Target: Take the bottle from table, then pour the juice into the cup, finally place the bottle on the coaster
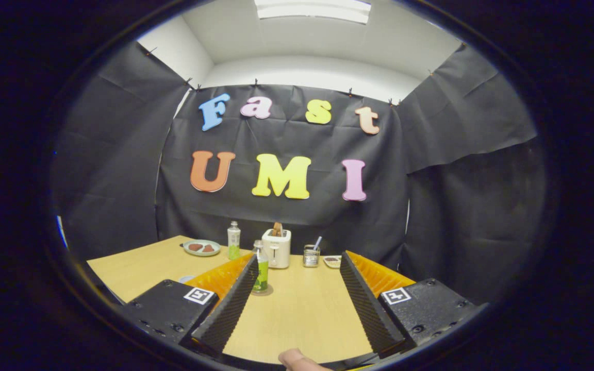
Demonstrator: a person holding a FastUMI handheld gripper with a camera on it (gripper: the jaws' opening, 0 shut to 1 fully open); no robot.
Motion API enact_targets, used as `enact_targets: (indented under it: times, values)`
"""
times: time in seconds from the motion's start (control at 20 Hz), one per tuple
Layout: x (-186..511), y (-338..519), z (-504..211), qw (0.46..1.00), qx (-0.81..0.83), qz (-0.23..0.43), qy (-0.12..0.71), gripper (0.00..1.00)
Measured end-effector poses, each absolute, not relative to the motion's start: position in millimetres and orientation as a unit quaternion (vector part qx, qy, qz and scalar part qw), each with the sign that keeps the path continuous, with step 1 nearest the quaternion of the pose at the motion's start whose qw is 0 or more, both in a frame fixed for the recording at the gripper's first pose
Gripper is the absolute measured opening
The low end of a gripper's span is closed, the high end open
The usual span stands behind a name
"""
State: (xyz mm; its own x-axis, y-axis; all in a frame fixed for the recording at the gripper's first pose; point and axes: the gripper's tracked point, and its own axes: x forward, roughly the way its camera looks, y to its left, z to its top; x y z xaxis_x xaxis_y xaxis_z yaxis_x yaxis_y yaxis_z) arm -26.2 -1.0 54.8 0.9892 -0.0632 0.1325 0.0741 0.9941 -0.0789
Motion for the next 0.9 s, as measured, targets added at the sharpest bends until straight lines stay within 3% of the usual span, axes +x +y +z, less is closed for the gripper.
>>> enact_targets:
  times: [0.9]
  values:
    - [-39, -3, 14, 0.999, -0.022, -0.021, -0.016, 1.0]
